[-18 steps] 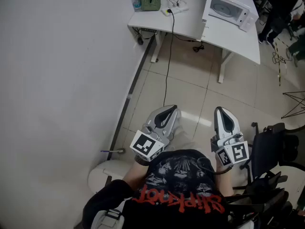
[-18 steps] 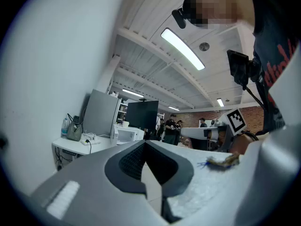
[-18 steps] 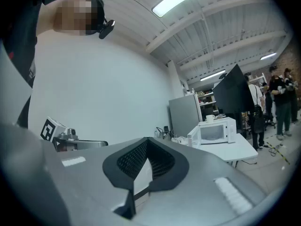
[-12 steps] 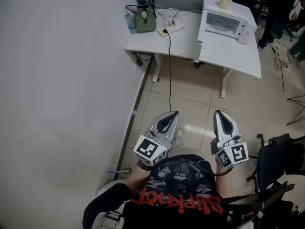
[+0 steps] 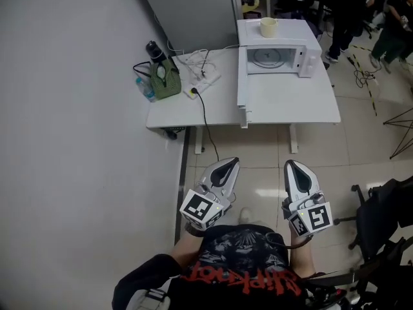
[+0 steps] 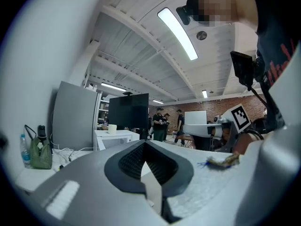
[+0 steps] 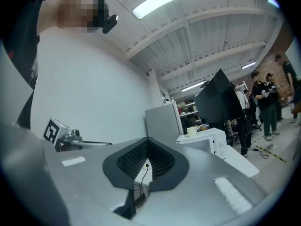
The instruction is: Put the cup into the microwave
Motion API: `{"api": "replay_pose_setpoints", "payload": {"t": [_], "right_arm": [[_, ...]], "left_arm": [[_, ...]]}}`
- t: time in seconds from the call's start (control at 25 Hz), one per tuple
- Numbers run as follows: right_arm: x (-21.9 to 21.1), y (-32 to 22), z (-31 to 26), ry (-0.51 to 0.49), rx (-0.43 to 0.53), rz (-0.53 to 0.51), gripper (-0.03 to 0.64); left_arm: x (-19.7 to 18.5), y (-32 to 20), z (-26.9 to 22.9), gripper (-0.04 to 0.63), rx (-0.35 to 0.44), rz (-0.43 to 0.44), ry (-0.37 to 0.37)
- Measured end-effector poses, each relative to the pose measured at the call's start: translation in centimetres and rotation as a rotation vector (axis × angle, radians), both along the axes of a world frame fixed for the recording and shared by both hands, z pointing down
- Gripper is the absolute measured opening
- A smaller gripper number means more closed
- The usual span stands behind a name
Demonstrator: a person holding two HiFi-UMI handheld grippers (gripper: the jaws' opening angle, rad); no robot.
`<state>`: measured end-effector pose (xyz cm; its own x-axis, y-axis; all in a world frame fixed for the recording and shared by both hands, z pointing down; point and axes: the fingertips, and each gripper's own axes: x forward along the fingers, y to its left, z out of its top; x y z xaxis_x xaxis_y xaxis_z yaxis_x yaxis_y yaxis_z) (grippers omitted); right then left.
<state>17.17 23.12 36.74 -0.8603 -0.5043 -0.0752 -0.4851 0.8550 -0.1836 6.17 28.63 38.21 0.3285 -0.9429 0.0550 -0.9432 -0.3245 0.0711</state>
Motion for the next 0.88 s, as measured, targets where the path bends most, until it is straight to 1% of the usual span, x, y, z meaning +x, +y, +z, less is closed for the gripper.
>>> {"api": "replay_pose_setpoints", "payload": {"t": [0.16,0.32,0.48,0.6,0.72,0.88], "right_arm": [[-2.1,-4.1,-0.2,0.011,0.01,0.025,0.002],[-5.3,-8.0,-1.0,0.041,0.049,0.05,0.003],[-9.4,-13.2,-2.6,0.07,0.082,0.123,0.003],[-12.7,-17.2,-2.9,0.082,0.077,0.168,0.003],[-16.1,-20.8,-2.5,0.108,0.065,0.21,0.003],[-20.1,-25.5,-1.6,0.154,0.053,0.283,0.003]], "left_arm": [[-1.5,-4.6,-0.1,0.003,0.009,0.043,0.008],[-4.2,-8.7,0.2,0.004,0.014,0.081,0.0],[-8.8,-14.6,-1.2,0.005,0.022,0.126,0.025],[-12.5,-19.3,-1.9,0.003,0.039,0.15,0.026],[-16.0,-23.1,-2.3,0.005,0.061,0.161,0.047],[-20.6,-27.1,-1.9,0.005,0.054,0.185,0.084]]}}
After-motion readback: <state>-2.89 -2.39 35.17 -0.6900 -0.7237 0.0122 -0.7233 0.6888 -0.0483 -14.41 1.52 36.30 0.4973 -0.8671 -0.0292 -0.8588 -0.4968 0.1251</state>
